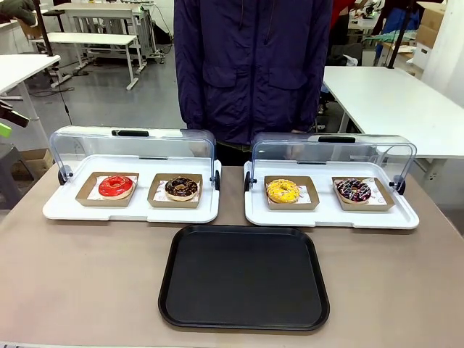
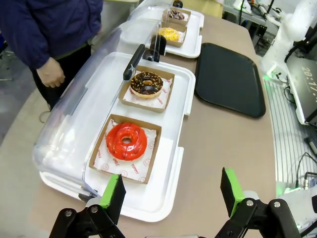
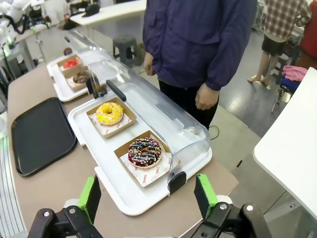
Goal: Move the second donut from the left to the tray.
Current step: Pick up the Paper togo box containing the Donut indicated by the person and place it on the Handle tray.
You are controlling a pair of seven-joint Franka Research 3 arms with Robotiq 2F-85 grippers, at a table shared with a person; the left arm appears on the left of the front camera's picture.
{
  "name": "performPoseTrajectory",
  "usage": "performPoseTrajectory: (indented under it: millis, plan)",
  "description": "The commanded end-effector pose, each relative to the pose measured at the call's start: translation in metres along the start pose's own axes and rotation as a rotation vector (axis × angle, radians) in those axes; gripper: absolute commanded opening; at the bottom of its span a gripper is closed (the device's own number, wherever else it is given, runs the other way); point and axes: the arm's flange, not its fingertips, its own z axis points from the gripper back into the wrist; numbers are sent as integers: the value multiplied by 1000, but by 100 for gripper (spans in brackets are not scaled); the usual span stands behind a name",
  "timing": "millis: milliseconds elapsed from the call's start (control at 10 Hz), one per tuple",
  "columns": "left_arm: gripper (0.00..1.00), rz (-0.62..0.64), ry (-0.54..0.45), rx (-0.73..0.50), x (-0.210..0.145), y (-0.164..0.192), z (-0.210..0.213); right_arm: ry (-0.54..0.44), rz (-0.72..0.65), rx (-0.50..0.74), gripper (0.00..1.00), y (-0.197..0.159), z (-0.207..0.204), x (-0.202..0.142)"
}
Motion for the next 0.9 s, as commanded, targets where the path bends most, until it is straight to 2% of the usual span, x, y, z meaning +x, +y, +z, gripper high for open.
performPoseTrajectory:
  millis: [0, 800]
  plan:
    - [100, -2, -1, -2, 1, -1, 0, 2, 6, 2, 100, 0, 0, 1]
    - [100, -2, -1, -2, 1, -1, 0, 2, 6, 2, 100, 0, 0, 1]
